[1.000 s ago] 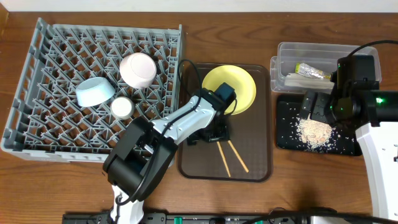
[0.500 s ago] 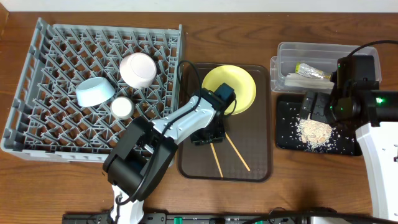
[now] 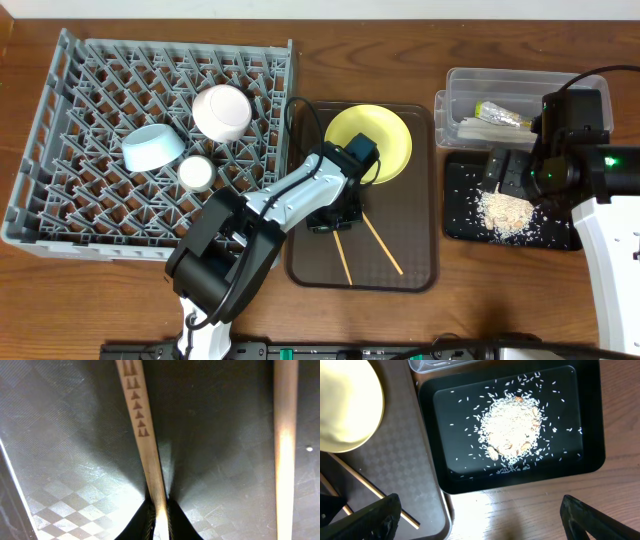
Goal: Sort waste into correct bins and load items into the dishwasher
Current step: 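Grasp one wooden chopstick on the tray with the left gripper, then carry the chopstick left and drop it upright into the rack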
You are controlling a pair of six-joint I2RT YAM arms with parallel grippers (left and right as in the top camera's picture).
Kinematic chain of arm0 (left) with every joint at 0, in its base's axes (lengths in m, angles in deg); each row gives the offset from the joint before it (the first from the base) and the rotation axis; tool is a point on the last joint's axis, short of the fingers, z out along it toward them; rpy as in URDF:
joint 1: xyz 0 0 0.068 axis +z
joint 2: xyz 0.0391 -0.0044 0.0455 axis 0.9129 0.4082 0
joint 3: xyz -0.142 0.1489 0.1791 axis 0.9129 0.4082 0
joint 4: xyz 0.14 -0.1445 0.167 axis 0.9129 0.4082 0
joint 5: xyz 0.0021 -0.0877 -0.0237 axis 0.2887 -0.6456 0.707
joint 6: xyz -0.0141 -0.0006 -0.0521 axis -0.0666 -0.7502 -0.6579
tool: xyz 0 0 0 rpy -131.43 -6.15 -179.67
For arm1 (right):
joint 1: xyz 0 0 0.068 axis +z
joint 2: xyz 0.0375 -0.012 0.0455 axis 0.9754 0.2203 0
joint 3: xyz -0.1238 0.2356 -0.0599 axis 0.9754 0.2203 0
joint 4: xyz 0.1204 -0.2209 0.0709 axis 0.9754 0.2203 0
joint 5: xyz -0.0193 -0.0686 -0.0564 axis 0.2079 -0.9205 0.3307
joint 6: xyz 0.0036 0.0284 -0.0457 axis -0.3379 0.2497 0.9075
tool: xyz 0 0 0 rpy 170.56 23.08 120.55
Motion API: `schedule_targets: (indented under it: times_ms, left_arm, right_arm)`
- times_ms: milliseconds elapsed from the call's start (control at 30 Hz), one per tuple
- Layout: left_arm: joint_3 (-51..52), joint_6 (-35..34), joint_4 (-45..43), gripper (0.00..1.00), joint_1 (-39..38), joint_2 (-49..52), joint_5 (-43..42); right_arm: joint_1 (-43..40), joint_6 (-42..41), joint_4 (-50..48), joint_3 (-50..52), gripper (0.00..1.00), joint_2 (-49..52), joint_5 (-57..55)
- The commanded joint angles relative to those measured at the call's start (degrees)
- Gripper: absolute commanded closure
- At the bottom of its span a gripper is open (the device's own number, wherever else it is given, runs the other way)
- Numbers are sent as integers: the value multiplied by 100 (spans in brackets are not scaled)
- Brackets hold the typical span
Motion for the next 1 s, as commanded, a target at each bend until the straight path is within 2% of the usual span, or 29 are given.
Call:
schedule_targets:
  times_ms: [0, 100, 333, 633, 800, 967]
  left_arm:
    - [37, 15, -35, 91, 13, 155, 17]
    - [-13, 76, -37, 92, 74, 48, 55]
    - [-177, 844, -28, 92, 291, -608, 361]
    - [-186, 2621, -39, 92, 1126, -2358, 581]
    - [-186, 3786, -208, 92, 1582, -2850, 682]
    - [-184, 4148, -319, 92, 1943, -2870, 748]
  right_arm:
    - [-24, 46, 20, -15, 1, -24, -20]
    - [-24, 46, 20, -15, 1, -24, -20]
    - [-24, 46, 24, -15, 1, -26, -20]
    - [-24, 46, 22, -15, 1, -24, -20]
    - [-24, 46, 22, -15, 1, -24, -20]
    - [-24, 44, 22, -15, 1, -24, -17]
